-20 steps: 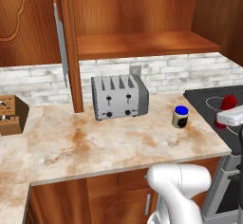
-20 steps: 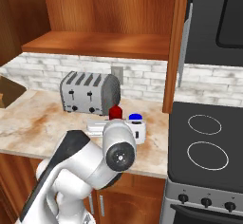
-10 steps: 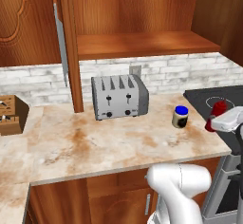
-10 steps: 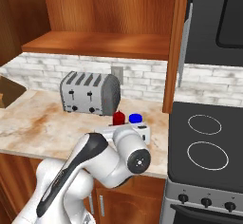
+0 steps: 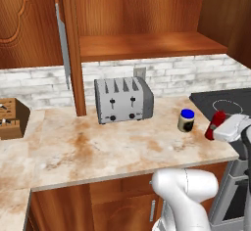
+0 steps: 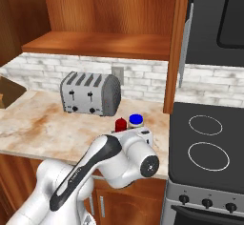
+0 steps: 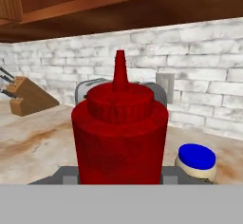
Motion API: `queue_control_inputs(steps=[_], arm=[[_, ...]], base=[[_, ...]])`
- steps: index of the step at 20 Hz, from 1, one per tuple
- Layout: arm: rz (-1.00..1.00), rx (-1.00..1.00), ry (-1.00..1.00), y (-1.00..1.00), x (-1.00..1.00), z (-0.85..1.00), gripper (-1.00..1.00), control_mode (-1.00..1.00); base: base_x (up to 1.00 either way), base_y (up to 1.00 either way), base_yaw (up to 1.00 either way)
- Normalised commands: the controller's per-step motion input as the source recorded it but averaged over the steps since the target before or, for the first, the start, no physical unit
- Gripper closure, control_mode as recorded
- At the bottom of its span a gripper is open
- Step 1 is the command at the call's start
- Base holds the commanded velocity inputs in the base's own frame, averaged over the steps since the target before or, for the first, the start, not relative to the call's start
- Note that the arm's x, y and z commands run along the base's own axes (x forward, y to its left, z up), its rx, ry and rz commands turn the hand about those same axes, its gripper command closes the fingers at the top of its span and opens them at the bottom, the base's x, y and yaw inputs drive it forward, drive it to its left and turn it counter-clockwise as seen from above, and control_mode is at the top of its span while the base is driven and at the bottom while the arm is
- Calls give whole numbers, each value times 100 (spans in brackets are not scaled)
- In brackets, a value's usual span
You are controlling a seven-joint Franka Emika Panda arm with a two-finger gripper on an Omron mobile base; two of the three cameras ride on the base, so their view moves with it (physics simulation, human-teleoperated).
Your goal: Take 2 condiments from the cabinet and move them on the counter near the stove.Make sure the condiments are lined up with each other, next to each other.
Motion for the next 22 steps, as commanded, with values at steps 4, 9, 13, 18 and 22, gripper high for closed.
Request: queue_control_inputs(steps=[4,9,13,18,22], arm=[[1,0,-3,0,28,-26,100,-100],[0,0,0,-5,20,-25,100,-100],[0,0,0,-9,15,-23,100,-100],[0,0,0,-9,14,-23,100,-100],[0,0,0,-1,22,-21,100,-100]], base=[[0,0,0],[0,0,0],[0,0,0],[0,0,0],[0,0,0]])
